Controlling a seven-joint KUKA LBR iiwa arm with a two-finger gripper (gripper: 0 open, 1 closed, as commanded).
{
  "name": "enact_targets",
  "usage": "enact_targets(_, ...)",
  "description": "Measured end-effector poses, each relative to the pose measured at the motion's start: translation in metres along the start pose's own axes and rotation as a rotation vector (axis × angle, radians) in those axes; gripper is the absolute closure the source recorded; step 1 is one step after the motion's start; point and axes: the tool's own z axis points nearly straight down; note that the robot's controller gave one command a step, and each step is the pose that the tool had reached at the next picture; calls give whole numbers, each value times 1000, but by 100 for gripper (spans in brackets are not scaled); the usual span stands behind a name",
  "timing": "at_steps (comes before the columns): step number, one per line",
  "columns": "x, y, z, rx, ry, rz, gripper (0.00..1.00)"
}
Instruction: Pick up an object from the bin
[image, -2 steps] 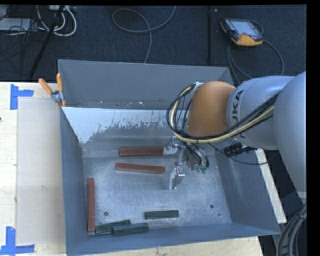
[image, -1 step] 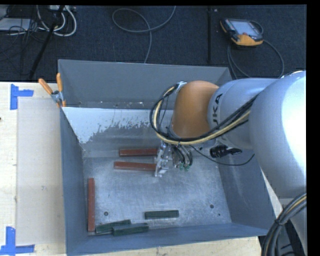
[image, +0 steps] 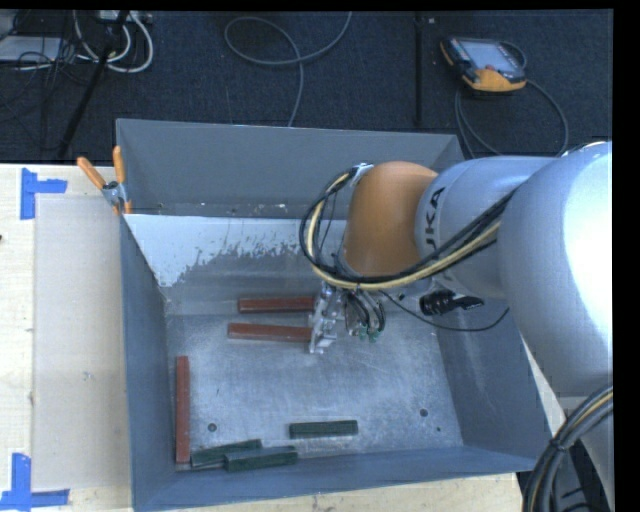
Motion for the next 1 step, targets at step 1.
enact_targets(1, 13, -16, -163, -4, -3, 31, 100)
